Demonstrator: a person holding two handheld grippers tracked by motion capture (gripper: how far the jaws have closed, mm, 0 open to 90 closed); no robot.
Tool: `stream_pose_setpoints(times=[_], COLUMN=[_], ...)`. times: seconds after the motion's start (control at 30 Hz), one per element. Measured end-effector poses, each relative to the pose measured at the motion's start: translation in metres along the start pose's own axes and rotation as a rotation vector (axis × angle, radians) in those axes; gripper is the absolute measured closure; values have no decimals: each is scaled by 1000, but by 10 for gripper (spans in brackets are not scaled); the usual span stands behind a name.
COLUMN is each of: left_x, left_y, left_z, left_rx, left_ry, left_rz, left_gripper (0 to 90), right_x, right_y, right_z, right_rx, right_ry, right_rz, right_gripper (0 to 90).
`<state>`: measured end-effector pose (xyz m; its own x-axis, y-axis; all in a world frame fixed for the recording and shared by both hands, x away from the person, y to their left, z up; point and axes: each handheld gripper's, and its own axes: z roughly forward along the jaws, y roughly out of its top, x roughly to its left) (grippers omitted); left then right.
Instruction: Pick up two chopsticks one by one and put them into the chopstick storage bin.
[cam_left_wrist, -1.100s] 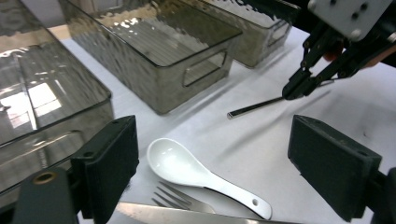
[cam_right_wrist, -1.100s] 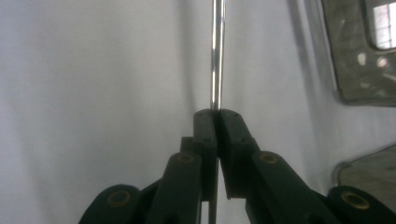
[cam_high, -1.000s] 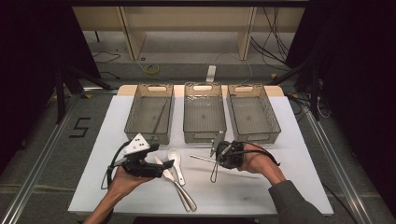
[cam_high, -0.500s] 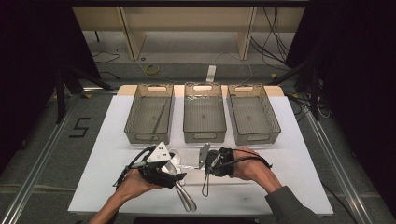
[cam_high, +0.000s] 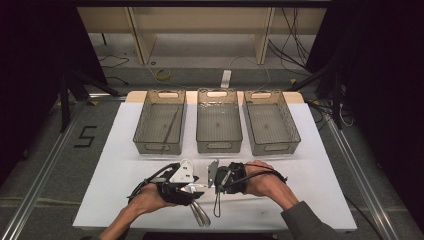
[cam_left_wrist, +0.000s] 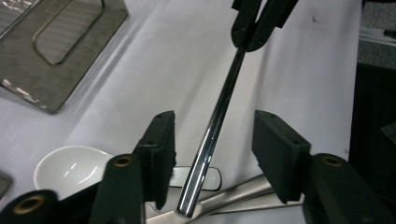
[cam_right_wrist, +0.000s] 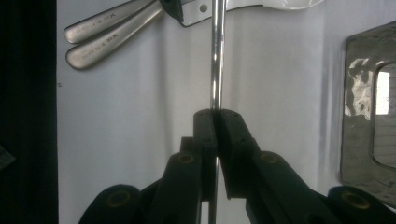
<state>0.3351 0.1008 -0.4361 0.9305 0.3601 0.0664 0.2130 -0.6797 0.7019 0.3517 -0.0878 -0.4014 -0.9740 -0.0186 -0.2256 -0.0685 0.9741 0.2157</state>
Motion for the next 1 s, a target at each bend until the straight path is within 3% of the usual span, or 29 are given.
stream_pose_setpoints(times=[0.33, 0.63, 0.77, 0.9, 1.0], left_x=[-2, -6, -2, 4, 9], left_y=[1, 0, 0, -2, -4], left_z=[1, 2, -3, -6, -10], left_rx=[16, 21, -5, -19, -34], left_ry=[-29, -95, -91, -51, -18], left_rz=[41, 98, 75, 29, -4], left_gripper=[725, 828, 833, 833, 833], right_x=[4, 5, 3, -1, -3], right_y=[3, 1, -3, -11, -20], right_z=[2, 1, -2, -13, -22], right_rx=[-2, 3, -38, -121, -206], right_ry=[16, 31, 8, -51, -100], right_rz=[-29, -83, -34, 47, 142], right_gripper=[863, 844, 814, 658, 560])
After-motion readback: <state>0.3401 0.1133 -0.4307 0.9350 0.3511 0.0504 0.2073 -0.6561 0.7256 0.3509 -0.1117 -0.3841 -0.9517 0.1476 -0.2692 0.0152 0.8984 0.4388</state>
